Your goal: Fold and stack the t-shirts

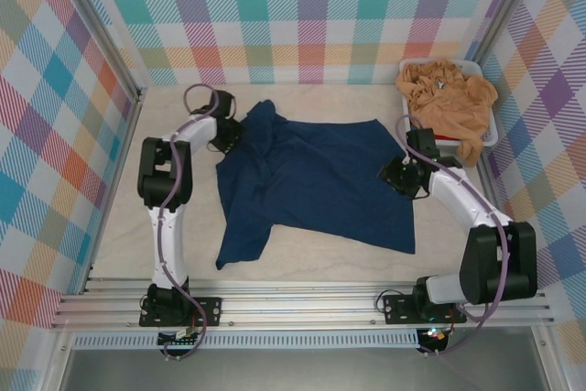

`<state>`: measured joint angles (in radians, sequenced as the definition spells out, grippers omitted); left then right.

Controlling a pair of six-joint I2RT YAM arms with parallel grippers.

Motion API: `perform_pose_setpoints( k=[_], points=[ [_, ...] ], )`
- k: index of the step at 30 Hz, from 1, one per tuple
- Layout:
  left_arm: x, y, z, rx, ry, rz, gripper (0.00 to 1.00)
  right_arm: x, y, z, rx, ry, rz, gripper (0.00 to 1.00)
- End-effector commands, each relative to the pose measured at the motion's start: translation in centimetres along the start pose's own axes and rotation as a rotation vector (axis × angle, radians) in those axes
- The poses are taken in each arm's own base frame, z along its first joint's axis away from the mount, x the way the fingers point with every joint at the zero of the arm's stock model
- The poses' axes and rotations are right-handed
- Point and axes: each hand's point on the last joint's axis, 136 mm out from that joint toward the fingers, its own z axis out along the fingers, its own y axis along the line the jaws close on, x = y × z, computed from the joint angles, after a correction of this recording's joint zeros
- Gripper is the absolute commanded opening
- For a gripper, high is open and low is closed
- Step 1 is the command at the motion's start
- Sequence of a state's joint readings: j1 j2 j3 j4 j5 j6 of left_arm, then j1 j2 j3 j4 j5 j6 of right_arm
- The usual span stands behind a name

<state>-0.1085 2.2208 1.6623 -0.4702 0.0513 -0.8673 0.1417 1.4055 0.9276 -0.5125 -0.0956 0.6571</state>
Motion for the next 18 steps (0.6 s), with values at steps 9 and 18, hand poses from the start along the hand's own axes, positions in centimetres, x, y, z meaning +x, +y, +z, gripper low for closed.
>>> perform_pose_setpoints(
  k=[9,18],
  points=[
    [-5.1,15.0,-5.3,-0.281,-0.080,-0.156,0.00,0.0,6.5,6.1,-0.014,0.107,-0.078,0.36],
    [-5.0,18.2,-9.5,-0.438,-0.137,-0.160,0.00,-0.7,7.9,8.6,0.054,0.143,-0.079,0.37]
  ],
)
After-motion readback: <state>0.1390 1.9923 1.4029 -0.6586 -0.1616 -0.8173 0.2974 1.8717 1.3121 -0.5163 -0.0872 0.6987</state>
